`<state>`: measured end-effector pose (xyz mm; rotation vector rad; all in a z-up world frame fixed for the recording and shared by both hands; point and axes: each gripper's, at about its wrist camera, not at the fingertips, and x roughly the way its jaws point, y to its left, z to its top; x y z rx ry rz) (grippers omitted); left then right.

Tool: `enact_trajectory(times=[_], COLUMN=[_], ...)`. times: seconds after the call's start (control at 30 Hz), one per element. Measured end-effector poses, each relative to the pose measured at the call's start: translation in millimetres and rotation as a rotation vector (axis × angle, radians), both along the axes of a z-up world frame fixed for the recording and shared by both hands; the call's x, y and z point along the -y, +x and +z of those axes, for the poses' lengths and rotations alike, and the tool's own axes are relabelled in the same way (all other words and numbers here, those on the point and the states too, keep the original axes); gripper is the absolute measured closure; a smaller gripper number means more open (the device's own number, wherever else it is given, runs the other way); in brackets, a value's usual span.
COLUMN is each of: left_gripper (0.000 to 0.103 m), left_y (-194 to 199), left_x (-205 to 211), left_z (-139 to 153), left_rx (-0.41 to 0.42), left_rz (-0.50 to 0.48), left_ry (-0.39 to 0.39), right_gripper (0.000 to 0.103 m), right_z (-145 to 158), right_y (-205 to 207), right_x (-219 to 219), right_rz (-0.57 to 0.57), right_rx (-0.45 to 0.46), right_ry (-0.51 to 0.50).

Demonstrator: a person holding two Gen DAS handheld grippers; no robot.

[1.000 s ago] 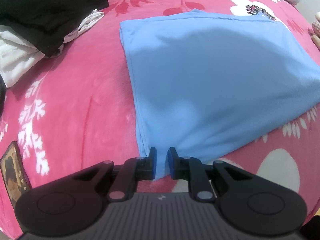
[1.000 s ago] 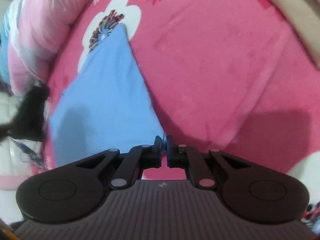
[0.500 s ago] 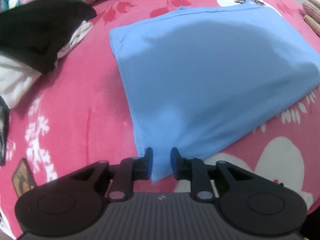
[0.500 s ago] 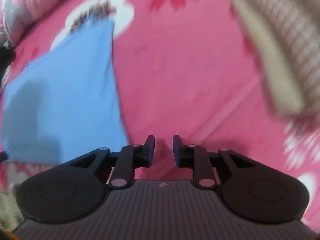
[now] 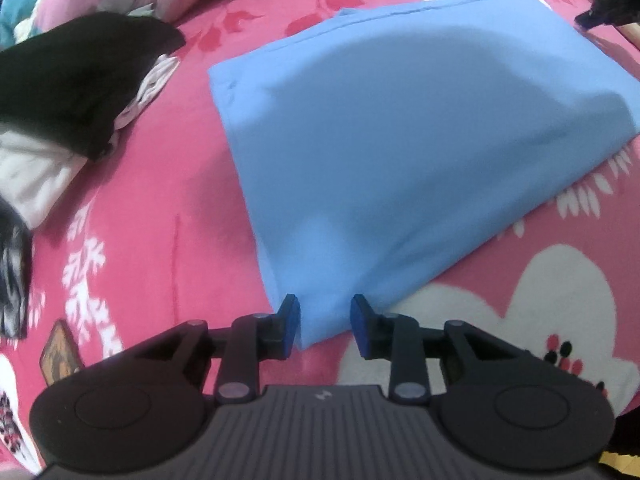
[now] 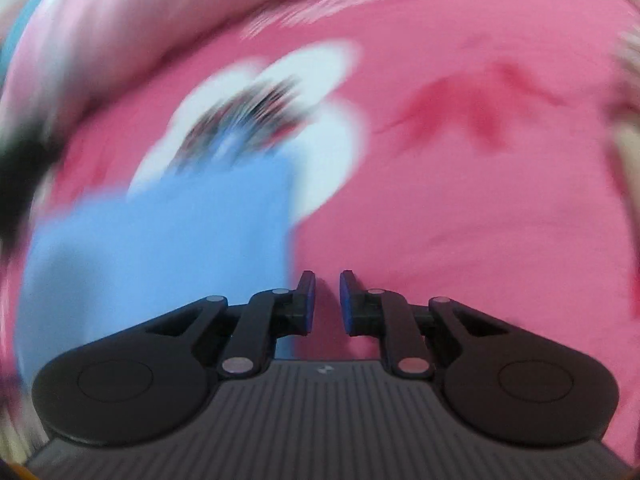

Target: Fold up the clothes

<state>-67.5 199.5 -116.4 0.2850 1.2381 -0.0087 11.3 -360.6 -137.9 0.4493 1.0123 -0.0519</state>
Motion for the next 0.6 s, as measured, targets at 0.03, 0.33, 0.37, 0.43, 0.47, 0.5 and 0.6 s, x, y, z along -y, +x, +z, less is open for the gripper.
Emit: enact_trajectory(times=[0.03, 0.33, 0.37, 0.43, 0.47, 0.5, 0.6], left_gripper=[0.07, 0.06, 0.055, 0.054, 0.054, 0.054, 0.052], left_y=[-2.1, 6.2, 9.6, 14.7, 16.5, 16.9, 14.5], left_x=[-1.2, 6.8, 10.2, 15.6, 17.7, 18.3, 12.4], left_z=[3.9, 20.7, 17.1, 2.7, -4.9, -10.5, -11.9], left_rx=[0.002, 0.071, 0.069, 0.035, 0.017, 0.005, 0.014], left_rz=[0.014, 0.11, 0.112, 0.112, 0.11, 0.112, 0.153], left_ry=[0.0, -0.114, -0.136, -0.166, -0.169, -0.172, -0.21], right_gripper=[0.091, 0.09, 0.09, 0.09, 0.09, 0.091, 0.09], right_z=[7.1, 9.2, 6.2, -2.5, -2.9, -2.4, 10.4], right_y=[-0.1, 27.6, 32.9, 59.5, 70.0, 78.4, 94.7], right_x=[4.9, -73.7, -79.9, -85.2, -85.5, -85.1, -86.7], right_rz=[-0.019, 0.36, 0.348, 0.311, 0.287, 0.257, 0.167], right_rx=[0.024, -0.008, -0.014, 0.005, 0.023, 0.036, 0.08], right_ry=[0.01, 0.163, 0.165, 0.12, 0.082, 0.049, -0.018])
